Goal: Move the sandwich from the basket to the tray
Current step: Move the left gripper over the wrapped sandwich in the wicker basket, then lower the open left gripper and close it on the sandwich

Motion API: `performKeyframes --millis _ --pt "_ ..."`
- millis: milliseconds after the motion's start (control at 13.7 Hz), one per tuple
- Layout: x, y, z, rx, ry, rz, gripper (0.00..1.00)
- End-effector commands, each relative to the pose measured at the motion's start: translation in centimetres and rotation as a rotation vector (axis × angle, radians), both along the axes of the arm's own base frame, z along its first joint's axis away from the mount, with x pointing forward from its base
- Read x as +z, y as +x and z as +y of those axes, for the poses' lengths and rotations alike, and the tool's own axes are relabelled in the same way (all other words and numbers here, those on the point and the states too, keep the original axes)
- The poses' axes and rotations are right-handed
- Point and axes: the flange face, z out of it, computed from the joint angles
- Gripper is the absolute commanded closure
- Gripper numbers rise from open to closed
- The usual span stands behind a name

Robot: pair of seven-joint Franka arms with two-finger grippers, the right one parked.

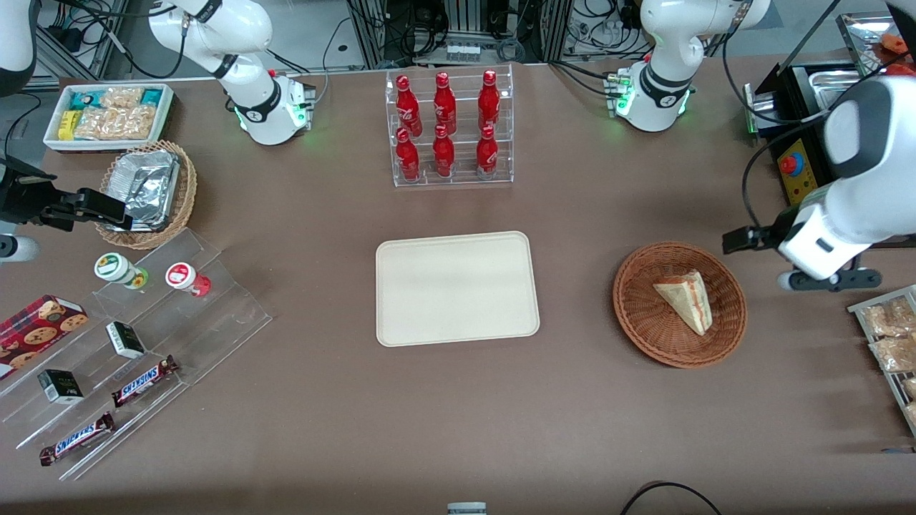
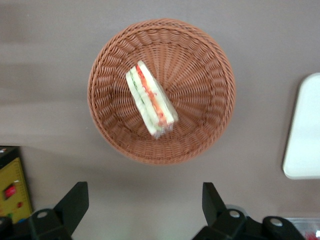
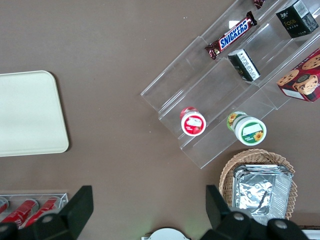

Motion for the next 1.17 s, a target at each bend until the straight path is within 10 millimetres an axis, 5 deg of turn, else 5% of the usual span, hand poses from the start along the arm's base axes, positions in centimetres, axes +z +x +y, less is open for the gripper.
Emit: performKeyframes --millis 0,659,1098 --pt "-3.5 -1.4 -0.1 0.119 0.021 -0.042 0.0" --pt "-10.2 -2.0 -0.6 0.486 0.044 -0.113 0.0" --pt "-14.5 -1.5 -1.3 0.571 0.043 -0.087 0.0"
